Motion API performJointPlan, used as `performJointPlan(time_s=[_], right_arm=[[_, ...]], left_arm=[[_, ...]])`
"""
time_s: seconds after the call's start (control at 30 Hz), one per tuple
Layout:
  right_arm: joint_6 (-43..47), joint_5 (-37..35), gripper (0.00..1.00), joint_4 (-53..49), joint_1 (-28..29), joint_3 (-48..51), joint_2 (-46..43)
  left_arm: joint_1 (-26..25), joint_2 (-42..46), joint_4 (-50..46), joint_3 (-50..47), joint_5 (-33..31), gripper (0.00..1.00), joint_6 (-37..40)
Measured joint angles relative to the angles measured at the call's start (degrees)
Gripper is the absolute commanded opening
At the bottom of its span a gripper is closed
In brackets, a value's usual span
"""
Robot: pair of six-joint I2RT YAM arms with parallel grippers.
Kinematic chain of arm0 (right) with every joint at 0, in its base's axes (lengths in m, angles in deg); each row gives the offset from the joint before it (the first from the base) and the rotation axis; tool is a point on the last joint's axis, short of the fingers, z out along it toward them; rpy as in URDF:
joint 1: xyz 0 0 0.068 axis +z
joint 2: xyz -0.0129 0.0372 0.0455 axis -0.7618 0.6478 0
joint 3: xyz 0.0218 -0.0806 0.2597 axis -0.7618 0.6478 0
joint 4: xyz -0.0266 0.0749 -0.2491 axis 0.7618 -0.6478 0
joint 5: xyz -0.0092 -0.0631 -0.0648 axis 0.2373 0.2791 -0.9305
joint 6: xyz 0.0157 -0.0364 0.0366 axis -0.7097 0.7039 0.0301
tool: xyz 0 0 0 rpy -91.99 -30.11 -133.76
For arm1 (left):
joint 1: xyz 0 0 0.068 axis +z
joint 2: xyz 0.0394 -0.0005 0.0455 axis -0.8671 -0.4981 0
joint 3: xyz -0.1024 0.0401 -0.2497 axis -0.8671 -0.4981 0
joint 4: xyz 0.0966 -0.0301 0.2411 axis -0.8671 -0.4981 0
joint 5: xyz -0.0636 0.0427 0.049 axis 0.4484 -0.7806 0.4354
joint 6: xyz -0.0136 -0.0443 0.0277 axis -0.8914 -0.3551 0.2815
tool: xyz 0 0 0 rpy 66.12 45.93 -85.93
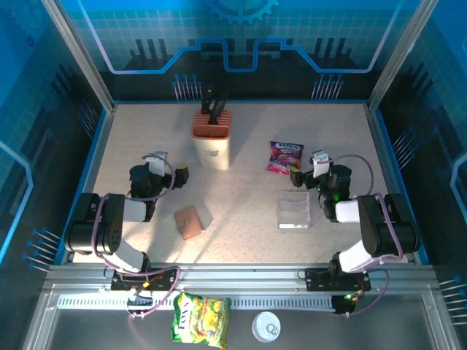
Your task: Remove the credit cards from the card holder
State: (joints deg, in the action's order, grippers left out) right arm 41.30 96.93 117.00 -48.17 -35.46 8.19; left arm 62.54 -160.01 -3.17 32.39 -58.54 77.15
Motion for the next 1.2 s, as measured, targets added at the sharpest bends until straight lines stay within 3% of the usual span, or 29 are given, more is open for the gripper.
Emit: performJointPlan(time_s=[1.2], right_arm=[[-0.1, 0.5, 1.00, -0.2, -0.2, -0.2, 0.0]], left_arm=[[0.1, 0.0, -0.1, 0.0, -1.6, 0.99, -0.2]])
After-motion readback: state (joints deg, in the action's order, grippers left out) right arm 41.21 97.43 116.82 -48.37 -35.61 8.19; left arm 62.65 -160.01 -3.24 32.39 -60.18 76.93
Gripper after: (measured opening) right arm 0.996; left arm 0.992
